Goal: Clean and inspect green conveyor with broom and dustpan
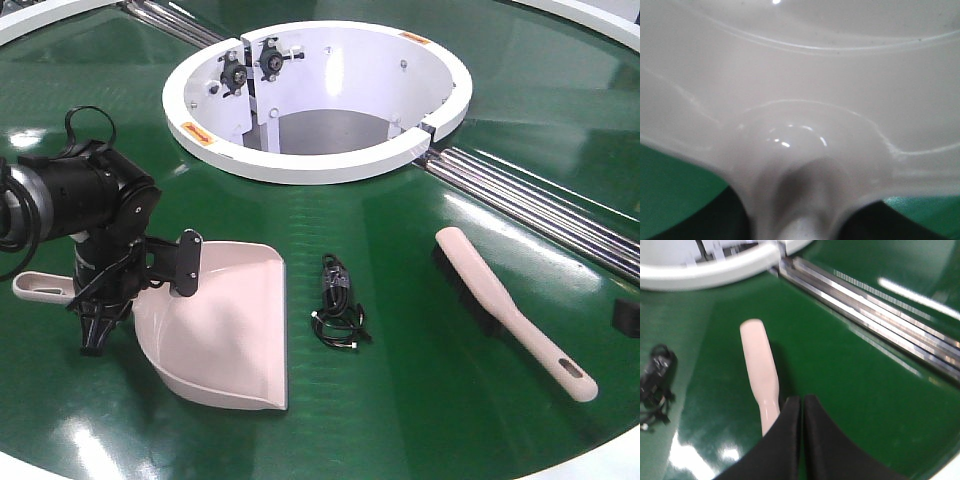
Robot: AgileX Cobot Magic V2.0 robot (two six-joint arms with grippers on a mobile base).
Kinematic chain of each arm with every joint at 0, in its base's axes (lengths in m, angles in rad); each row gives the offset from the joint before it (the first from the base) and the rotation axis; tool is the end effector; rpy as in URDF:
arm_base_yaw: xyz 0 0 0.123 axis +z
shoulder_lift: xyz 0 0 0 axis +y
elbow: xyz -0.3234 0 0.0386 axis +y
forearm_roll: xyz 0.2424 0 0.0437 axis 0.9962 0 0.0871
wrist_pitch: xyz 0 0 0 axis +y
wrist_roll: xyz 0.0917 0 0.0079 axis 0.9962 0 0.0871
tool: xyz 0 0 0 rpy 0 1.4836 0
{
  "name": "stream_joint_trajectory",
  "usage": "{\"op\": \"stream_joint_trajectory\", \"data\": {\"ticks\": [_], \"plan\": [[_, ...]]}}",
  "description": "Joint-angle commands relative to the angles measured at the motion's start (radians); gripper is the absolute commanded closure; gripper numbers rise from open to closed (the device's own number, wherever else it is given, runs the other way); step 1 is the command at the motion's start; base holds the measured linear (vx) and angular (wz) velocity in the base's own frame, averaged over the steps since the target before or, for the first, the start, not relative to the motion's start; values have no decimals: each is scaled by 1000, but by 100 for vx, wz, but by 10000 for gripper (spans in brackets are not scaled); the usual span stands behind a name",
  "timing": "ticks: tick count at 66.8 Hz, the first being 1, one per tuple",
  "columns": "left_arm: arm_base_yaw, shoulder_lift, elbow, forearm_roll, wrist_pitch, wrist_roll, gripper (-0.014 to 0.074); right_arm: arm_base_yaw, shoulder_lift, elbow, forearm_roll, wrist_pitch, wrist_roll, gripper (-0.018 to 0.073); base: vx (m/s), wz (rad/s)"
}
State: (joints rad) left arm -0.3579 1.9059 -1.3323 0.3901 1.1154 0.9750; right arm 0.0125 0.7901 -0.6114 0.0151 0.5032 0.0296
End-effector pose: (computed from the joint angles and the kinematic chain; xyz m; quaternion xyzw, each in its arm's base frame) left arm 0.3576 -0.1002 0.2344 -0.6755 -0.7167 -0.1600 0.0669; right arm 0.1223 0.0022 0.3282 0.0117 0.8832 0.0162 0.4687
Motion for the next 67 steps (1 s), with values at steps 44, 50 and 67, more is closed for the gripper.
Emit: {"op": "stream_joint_trajectory", "data": {"ticks": [44, 50, 67], "plan": [[-5, -54, -26, 31, 20, -13, 594, 1, 400, -426, 171, 325, -268, 67, 0, 0], [-5, -54, -26, 31, 20, -13, 594, 1, 439, -455, 192, 349, -263, 26, 0, 0], [-5, -54, -26, 31, 20, -13, 594, 1, 566, -509, 179, 447, -258, 22, 0, 0]]}}
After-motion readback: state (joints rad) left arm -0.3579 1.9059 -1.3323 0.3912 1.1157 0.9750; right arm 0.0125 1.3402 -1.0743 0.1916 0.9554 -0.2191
